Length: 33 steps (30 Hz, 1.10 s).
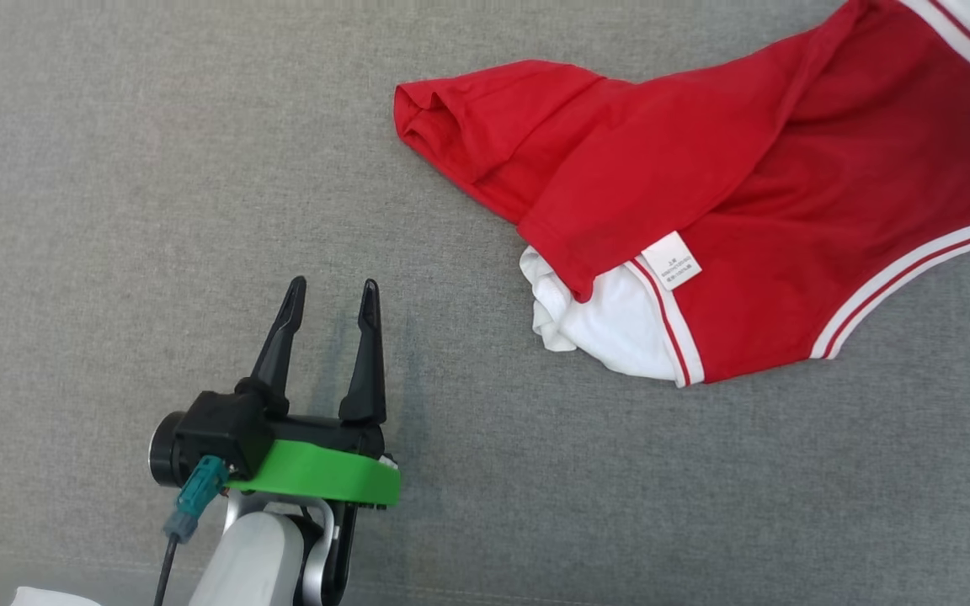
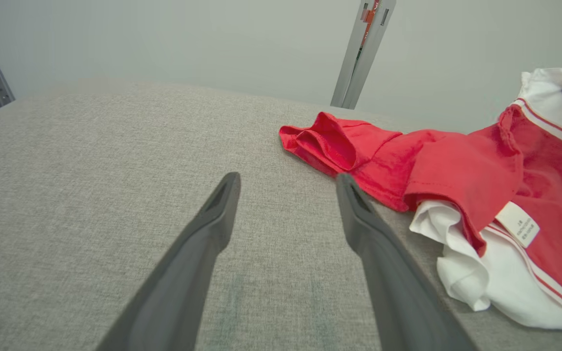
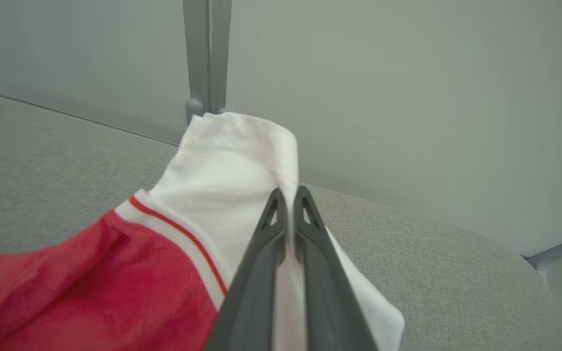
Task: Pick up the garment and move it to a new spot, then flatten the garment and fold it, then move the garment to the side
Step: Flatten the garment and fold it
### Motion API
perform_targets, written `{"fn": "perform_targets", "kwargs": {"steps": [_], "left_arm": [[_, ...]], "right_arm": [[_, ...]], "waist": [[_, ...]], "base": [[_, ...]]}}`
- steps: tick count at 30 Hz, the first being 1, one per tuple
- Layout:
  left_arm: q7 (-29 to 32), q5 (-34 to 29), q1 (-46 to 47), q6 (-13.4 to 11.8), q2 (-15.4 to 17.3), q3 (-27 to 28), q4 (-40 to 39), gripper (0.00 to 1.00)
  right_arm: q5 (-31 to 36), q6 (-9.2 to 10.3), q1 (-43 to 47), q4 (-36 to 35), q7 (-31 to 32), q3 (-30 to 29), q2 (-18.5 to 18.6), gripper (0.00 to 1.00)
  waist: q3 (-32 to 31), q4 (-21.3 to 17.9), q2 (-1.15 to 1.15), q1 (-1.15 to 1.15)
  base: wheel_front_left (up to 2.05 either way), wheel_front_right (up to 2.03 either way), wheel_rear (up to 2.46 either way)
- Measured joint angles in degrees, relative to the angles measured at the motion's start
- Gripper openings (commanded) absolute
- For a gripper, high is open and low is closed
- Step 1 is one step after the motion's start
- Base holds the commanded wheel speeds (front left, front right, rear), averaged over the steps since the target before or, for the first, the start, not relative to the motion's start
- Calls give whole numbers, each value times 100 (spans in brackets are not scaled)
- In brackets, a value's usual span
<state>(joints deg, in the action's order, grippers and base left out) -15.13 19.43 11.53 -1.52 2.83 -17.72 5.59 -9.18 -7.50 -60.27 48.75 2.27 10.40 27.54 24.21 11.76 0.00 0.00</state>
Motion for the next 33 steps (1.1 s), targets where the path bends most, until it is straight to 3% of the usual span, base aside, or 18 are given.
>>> {"fn": "perform_targets", "kwargs": {"steps": [4,9,13,18,23,29,32,33], "left_arm": [[0,-53,-62,11,0,84,32,100],[0,-99,-167,31,-1,170,37,100],[0,-125,-247,33,-1,261,52,100],[0,-142,-327,49,-2,353,57,100],[0,-182,-368,101,-3,425,121,100],[0,-212,-410,153,-4,442,213,100],[0,-235,-436,178,-3,449,247,100],[0,-235,-455,185,-4,447,259,100]], "right_arm": [[-519,-2,602,-795,-216,497,123,0],[-1293,-2,1860,-2282,-200,482,270,0],[-1343,-2,3040,-3616,-22,176,305,0],[-961,-3,4692,-4852,364,-169,-130,0],[-694,-3,5703,-5064,374,-267,-671,0],[-154,-3,6014,-4686,-207,-283,-1065,0],[-1,-3,6102,-4503,-436,-323,-1239,62],[9,-3,6156,-4451,-493,-330,-1302,100]], "waist": [[-228,-139,0,0],[-492,-351,0,0],[-653,-536,0,0],[-833,-781,0,0],[-983,-972,0,0],[-1165,-1095,0,0],[-1259,-1134,0,0],[-1293,-1145,0,0]], "base": [[0,0,0],[0,0,0],[0,0,0],[0,0,0],[0,0,0],[0,0,0],[0,0,0],[0,0,0]]}}
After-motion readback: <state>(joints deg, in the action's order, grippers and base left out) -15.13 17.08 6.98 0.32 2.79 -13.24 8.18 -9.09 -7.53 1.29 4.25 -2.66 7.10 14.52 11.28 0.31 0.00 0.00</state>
